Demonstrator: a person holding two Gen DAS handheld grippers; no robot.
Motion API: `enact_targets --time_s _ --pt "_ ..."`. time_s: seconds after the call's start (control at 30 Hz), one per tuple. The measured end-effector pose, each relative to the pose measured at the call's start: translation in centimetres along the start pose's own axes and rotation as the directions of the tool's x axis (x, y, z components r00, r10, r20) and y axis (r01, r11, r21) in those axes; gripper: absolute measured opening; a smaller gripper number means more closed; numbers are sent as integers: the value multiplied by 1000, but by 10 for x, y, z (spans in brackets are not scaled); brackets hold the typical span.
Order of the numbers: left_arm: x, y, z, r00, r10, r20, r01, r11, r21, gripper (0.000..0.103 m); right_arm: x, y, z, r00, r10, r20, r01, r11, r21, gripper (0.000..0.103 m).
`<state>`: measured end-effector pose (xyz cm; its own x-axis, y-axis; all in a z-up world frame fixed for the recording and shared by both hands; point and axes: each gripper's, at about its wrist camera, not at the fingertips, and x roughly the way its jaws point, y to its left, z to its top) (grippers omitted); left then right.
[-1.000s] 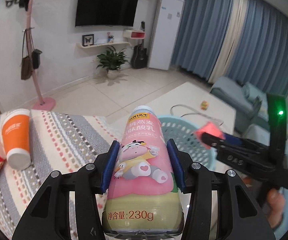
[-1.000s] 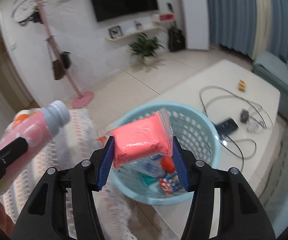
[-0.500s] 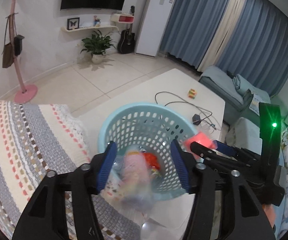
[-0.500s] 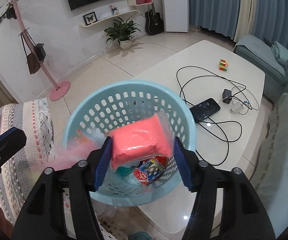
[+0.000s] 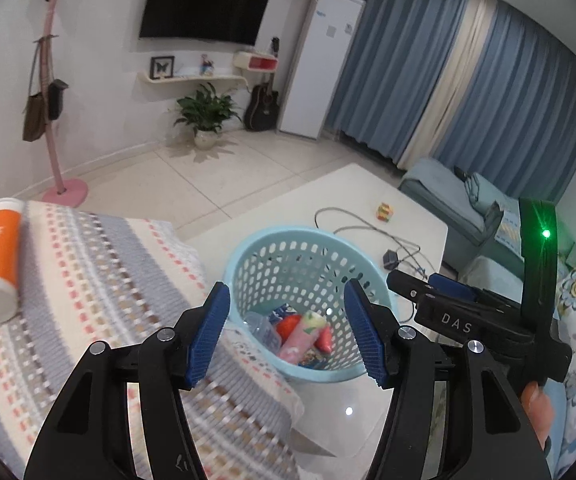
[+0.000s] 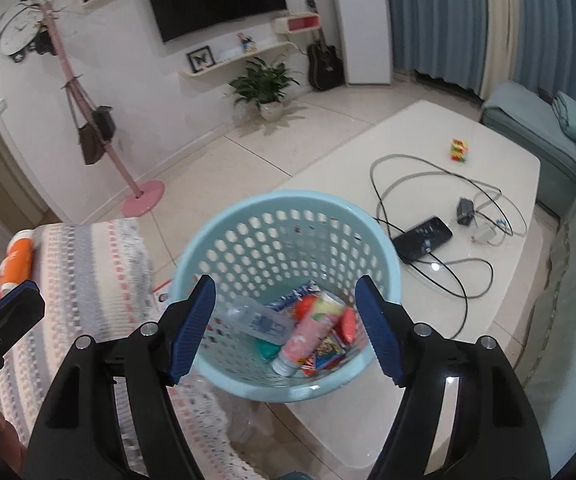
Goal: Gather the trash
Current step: 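Move both tools back over the table toward the carton and orange cup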
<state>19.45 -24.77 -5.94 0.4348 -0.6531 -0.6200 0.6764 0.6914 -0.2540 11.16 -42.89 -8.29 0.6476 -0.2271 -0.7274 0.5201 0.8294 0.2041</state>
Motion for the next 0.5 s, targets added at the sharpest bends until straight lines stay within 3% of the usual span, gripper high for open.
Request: enact_targets --time_s 0.1,0.23,0.33,0.5 --pt "-29 9 -2 998 38 46 -37 999 -16 58 -15 20 2 999 35 27 -34 999 -32 69" --pt "-68 22 -4 984 143 106 -140 989 -36 58 -29 52 0 995 83 51 -79 993 -82 71" --pt "-102 36 -10 963 228 144 -221 973 -68 58 -36 81 -2 991 125 54 -118 985 -124 72" --pt "-143 66 -19 934 313 172 -289 945 -152 58 -45 133 -7 981 187 51 -172 962 -212 73"
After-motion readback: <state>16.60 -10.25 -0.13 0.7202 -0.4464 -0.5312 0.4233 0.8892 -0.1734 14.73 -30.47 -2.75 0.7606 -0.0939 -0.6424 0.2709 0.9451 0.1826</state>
